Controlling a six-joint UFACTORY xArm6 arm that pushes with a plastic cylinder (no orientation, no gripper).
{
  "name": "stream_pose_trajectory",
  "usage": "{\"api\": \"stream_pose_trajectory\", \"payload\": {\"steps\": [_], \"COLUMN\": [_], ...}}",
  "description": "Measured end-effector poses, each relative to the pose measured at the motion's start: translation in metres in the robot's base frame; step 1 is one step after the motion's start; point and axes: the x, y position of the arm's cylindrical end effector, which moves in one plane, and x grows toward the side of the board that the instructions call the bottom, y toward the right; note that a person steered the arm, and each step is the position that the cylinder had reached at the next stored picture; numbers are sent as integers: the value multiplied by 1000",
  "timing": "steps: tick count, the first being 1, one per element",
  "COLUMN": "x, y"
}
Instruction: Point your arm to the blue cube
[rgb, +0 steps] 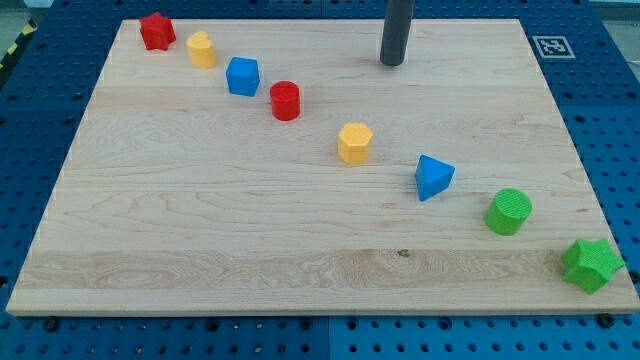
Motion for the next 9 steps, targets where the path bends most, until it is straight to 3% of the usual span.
{"api": "stream_pose_trajectory", "payload": {"steps": [2,6,9], "x": [1,-33,-24], "y": [-33,-206,-169]}}
